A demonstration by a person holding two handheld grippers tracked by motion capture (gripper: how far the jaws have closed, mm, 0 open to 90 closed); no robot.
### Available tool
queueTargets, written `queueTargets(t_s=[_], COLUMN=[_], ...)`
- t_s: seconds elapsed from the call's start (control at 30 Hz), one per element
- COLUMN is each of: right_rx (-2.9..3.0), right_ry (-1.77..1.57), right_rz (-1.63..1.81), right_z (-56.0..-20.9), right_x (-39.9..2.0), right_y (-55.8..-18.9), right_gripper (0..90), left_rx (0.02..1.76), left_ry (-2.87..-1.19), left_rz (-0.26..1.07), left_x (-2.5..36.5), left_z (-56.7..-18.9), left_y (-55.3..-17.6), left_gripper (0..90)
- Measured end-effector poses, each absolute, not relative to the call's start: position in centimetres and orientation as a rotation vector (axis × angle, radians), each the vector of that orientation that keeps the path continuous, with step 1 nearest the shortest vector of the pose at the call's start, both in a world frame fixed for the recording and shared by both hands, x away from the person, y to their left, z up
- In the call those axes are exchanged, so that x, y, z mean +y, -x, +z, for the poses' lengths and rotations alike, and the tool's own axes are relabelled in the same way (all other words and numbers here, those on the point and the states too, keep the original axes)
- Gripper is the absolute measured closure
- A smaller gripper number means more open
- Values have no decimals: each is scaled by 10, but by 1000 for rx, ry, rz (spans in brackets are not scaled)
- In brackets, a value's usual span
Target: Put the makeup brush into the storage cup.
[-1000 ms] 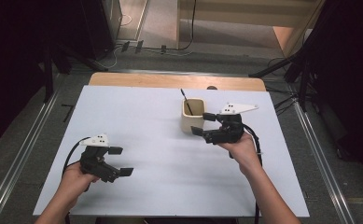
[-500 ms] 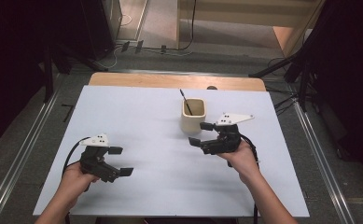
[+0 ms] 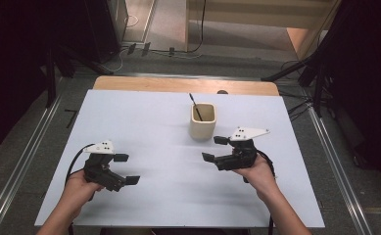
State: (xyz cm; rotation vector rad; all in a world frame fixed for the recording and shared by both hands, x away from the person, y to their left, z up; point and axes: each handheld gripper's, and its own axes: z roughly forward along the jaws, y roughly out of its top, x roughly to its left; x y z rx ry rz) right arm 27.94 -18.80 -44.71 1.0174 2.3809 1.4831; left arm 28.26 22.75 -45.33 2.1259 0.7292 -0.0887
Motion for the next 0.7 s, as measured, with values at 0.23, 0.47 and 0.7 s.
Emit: queueTargets(t_s=[0.23, 0.47, 0.7], right_rx=[2390, 2406, 2428], right_ry=[-1023, -1025, -1019], right_rz=[1462, 1459, 1438], right_z=[-454, -459, -463], right_x=[-196, -202, -205], right_y=[-271, -263, -256], right_gripper=[232, 232, 232], left_rx=[730, 728, 729], left_ry=[-2125, -2122, -2124], left_rz=[-85, -85, -84], left_x=[227, 228, 228], left_z=[-453, -453, -453], left_y=[-282, -282, -282], left_gripper=[0, 0, 0])
